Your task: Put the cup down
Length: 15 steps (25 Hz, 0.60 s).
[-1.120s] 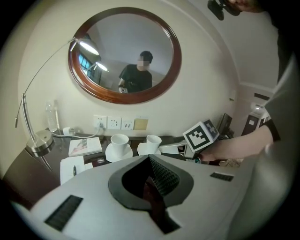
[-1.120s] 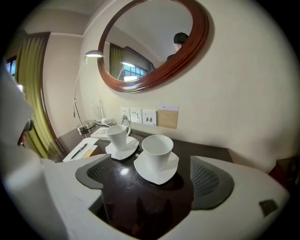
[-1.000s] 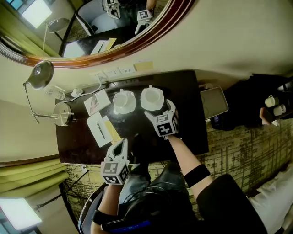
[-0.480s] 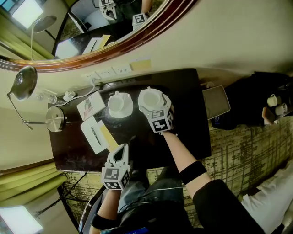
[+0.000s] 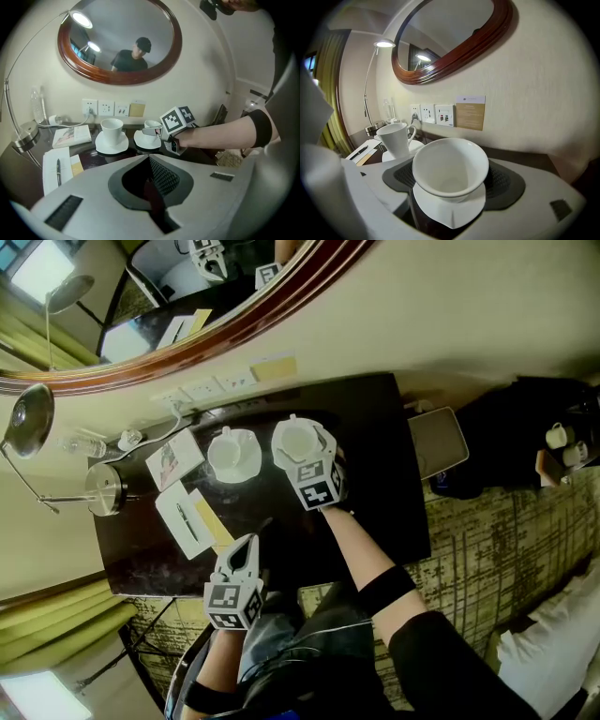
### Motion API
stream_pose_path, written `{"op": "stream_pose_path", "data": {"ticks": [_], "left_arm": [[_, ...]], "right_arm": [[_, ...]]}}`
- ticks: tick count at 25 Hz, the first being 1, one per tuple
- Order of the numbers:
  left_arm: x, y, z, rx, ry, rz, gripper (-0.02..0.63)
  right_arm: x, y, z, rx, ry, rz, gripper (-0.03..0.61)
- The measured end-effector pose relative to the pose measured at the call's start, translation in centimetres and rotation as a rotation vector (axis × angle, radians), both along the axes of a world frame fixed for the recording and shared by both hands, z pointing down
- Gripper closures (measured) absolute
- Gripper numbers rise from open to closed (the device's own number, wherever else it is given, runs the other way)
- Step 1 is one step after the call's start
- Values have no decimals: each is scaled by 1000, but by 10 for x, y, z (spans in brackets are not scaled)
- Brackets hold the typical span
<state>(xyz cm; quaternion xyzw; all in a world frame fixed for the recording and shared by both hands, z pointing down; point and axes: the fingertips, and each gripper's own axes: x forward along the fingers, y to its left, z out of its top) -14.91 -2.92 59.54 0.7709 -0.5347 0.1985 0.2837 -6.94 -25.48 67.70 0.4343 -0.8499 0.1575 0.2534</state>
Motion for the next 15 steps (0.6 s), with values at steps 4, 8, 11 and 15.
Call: {"op": "stream_pose_path", "data": {"ticks": [4, 8, 11, 15], "left_arm": [[7, 1, 6, -9, -7, 15, 614], [14, 1, 7, -12, -8, 24, 614], [20, 1, 6, -14, -6, 30, 614], [30, 0, 6, -17, 0, 40, 614]], "right_arm": [[9, -2, -7, 13, -20, 26, 144], [24, -1, -21, 36, -50, 42, 146], [39, 3, -30, 56, -54, 40, 146], [68, 15, -42, 71, -23, 27, 146]]}}
